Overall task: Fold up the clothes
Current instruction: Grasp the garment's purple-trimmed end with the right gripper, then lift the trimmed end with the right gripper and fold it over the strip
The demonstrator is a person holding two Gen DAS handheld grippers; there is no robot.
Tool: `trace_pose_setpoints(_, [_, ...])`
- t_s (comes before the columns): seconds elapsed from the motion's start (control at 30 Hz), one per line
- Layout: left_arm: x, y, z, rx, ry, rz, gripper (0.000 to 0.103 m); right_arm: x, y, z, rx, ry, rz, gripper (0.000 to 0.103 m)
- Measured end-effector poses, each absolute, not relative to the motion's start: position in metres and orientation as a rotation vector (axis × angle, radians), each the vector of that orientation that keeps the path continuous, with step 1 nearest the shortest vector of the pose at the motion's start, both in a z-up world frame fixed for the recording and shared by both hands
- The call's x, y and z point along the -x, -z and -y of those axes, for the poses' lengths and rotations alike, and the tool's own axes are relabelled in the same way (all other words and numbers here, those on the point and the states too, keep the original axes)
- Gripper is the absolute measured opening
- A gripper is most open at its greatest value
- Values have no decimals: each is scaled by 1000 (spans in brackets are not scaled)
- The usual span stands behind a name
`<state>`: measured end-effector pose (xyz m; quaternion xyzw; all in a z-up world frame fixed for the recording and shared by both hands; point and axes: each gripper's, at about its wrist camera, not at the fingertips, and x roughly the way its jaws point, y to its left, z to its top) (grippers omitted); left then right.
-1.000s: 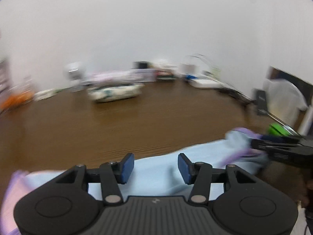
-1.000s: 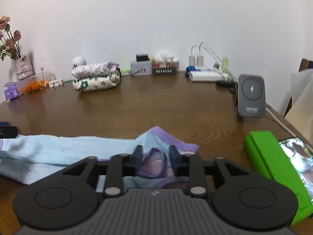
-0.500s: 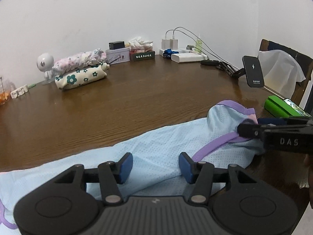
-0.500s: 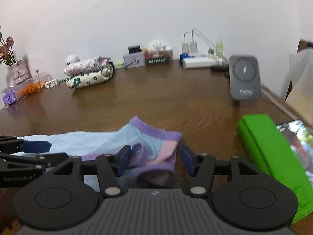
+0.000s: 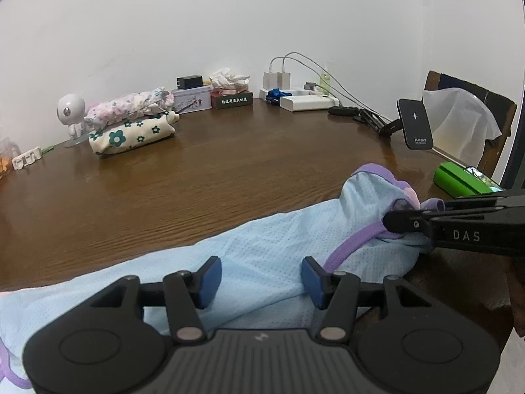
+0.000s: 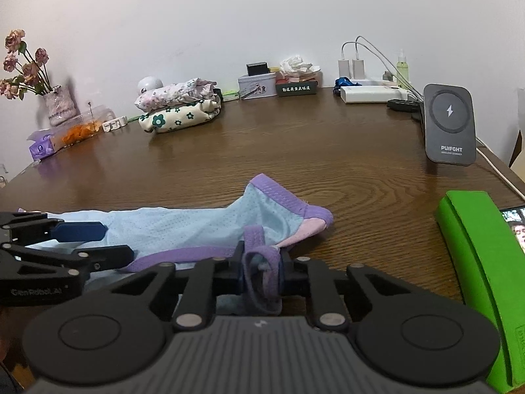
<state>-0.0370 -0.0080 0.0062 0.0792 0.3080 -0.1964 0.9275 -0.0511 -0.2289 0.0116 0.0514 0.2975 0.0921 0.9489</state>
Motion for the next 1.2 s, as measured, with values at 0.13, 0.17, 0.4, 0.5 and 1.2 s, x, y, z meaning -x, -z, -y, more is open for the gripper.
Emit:
trace_pose_setpoints(0.13, [37,-3,8,-149,401,-636,57,49,-16,224,-86,-184,-606,9])
trace_pose_setpoints(0.17, [37,-2,8,-148,401,-635,57,48,-18,223,-84,-188,-605,9])
trace_pose_setpoints(0.4, [40,-5,5,-129,395,-631,58,40,-47,207,-51,-243,-558,8])
trace_pose_setpoints(0.5, [41,-5,-1,-117,390,-632,58,38,-53,200,-27,-250,-546,8])
trace_pose_setpoints(1.2, [104,-30,-193,183,-17,-555,70,75,-76,29,226,-710,-533,63])
